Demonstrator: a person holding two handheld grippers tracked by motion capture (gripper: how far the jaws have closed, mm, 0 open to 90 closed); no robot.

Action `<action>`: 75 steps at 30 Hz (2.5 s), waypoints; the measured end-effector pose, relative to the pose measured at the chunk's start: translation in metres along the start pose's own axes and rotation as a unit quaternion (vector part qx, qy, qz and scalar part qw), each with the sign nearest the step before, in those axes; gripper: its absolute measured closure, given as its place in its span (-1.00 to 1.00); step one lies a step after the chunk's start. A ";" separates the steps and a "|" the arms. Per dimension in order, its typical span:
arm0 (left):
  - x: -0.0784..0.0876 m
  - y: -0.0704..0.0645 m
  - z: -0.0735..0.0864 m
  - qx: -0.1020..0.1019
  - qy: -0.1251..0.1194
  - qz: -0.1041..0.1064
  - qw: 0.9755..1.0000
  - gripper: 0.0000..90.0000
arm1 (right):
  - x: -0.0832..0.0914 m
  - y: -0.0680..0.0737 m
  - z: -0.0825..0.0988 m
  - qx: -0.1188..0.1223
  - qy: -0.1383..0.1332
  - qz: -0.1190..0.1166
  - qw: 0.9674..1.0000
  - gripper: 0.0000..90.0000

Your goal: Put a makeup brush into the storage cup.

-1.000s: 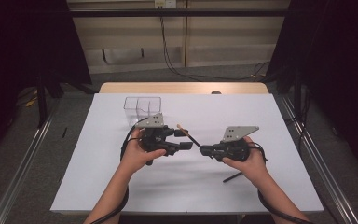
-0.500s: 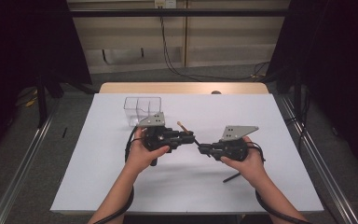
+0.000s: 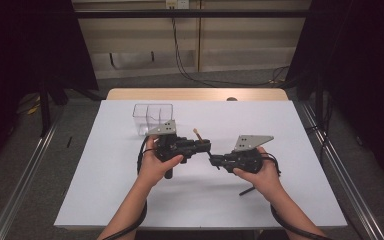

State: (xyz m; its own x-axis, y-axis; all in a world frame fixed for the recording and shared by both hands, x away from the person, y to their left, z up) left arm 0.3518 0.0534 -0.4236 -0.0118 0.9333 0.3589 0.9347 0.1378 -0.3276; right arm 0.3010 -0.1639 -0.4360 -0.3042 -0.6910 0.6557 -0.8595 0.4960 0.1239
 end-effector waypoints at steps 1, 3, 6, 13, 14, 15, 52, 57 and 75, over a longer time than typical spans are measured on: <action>0.000 0.000 0.000 0.001 -0.001 0.000 1.000 0.81 | -0.001 0.000 0.000 -0.001 -0.001 0.000 1.000 0.90; 0.000 0.000 0.000 0.000 -0.005 0.001 1.000 0.82 | -0.002 0.000 0.000 -0.003 -0.003 -0.002 1.000 0.90; -0.001 -0.001 0.000 0.000 -0.009 0.000 1.000 0.83 | -0.003 0.001 0.000 -0.007 -0.005 -0.003 1.000 0.90; -0.002 -0.003 -0.002 -0.001 -0.022 -0.002 1.000 0.84 | -0.006 0.002 -0.002 -0.019 -0.017 -0.008 1.000 0.89; -0.002 -0.003 -0.002 -0.003 -0.022 -0.003 1.000 0.84 | -0.006 0.002 -0.003 -0.021 -0.018 -0.009 1.000 0.89; -0.002 -0.003 -0.003 -0.003 -0.022 -0.003 1.000 0.84 | -0.007 0.002 -0.003 -0.021 -0.017 -0.009 1.000 0.89; 0.009 -0.007 -0.006 -0.030 -0.041 -0.035 0.998 0.85 | -0.009 0.003 -0.006 -0.021 -0.052 0.000 0.998 0.41; 0.013 -0.007 -0.007 -0.033 -0.039 -0.043 0.998 0.85 | -0.002 0.000 -0.003 -0.022 -0.056 0.008 0.998 0.17; 0.025 -0.003 -0.004 -0.026 -0.038 -0.056 0.997 0.85 | 0.013 -0.009 0.015 -0.020 -0.034 0.026 0.999 -0.58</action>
State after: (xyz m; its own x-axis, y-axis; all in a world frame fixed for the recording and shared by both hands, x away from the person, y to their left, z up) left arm 0.3504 0.0754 -0.4103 -0.1419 0.9360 0.3220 0.9431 0.2267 -0.2431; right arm 0.2986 -0.1849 -0.4395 -0.3754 -0.6975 0.6104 -0.8250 0.5516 0.1229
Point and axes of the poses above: each handheld gripper's, and its own axes: x roughly backward along the jaws, z roughly out of its underside, y roughly to its left, the point moved 2 cm from there along -x, roughly forward along the jaws, and after that the axes turned 14 degrees about y, right-handed, at the moved point
